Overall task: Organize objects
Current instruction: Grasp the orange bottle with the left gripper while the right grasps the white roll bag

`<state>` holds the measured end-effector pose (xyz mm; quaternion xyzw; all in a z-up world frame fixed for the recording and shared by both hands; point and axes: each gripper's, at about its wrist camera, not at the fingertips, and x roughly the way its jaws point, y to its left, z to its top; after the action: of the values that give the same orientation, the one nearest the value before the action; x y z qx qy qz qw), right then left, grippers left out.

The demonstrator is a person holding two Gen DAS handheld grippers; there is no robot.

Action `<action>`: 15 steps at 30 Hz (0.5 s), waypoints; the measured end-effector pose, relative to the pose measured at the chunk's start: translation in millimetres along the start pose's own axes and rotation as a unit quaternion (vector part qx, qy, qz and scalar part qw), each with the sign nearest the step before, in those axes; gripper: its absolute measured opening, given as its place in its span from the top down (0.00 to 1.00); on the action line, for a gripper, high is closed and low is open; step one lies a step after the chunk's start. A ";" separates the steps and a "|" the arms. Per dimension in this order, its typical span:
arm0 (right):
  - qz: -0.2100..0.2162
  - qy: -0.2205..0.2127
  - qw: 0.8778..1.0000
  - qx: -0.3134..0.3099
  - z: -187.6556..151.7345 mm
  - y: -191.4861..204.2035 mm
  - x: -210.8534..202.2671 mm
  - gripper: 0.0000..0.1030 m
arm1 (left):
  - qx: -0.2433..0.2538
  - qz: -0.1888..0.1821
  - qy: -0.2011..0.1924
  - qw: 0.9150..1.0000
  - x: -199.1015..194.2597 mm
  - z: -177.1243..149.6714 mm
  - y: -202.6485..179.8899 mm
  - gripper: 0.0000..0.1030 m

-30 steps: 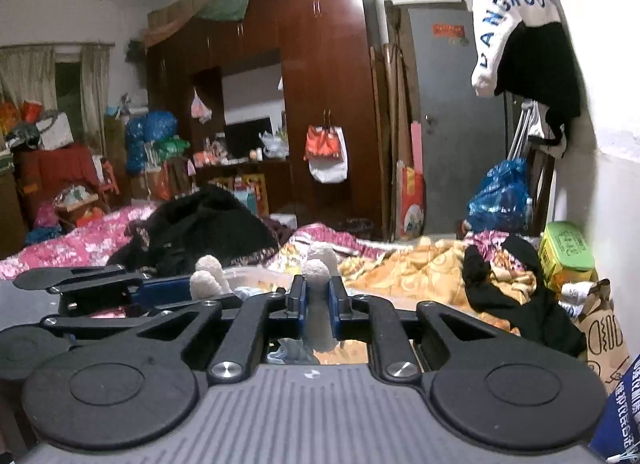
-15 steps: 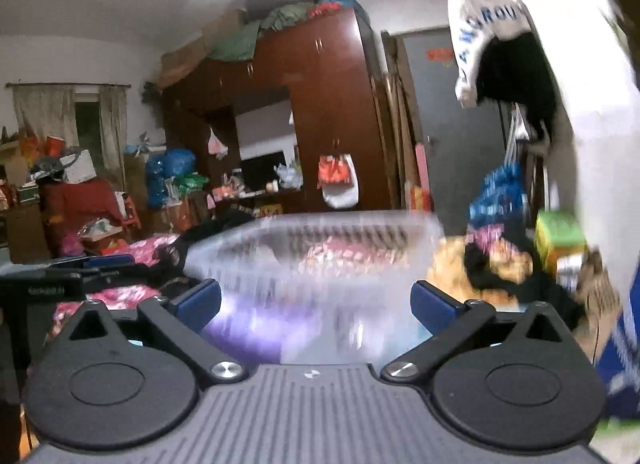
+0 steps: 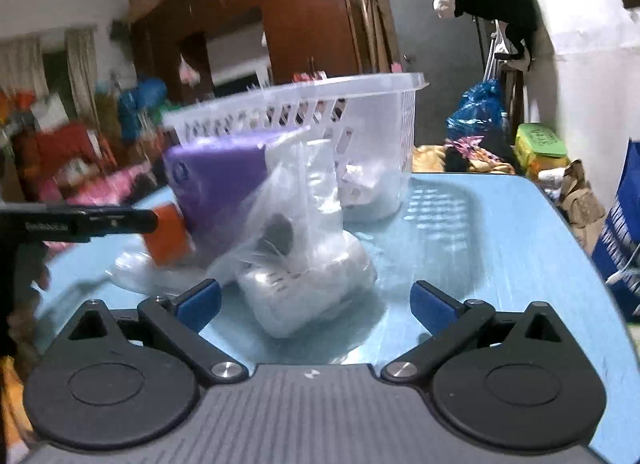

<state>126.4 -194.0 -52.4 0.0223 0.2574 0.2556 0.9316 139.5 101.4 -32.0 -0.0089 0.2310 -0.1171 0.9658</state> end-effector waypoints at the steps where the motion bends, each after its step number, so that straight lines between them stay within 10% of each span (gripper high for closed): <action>1: 0.006 0.012 1.000 0.004 2.2 -1.1 3.3 0.00 | -0.004 -0.004 0.003 1.000 1.8 -0.2 1.5 0.16; 15: -0.019 0.005 1.000 -0.024 -3.2 13.6 2.7 0.28 | -0.009 -0.005 0.026 1.000 13.8 -5.3 -4.1 0.18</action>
<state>120.5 -181.1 -54.1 -0.0063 0.2563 0.2443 0.9352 148.2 94.4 -42.5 -0.0155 0.2568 -0.1205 0.9588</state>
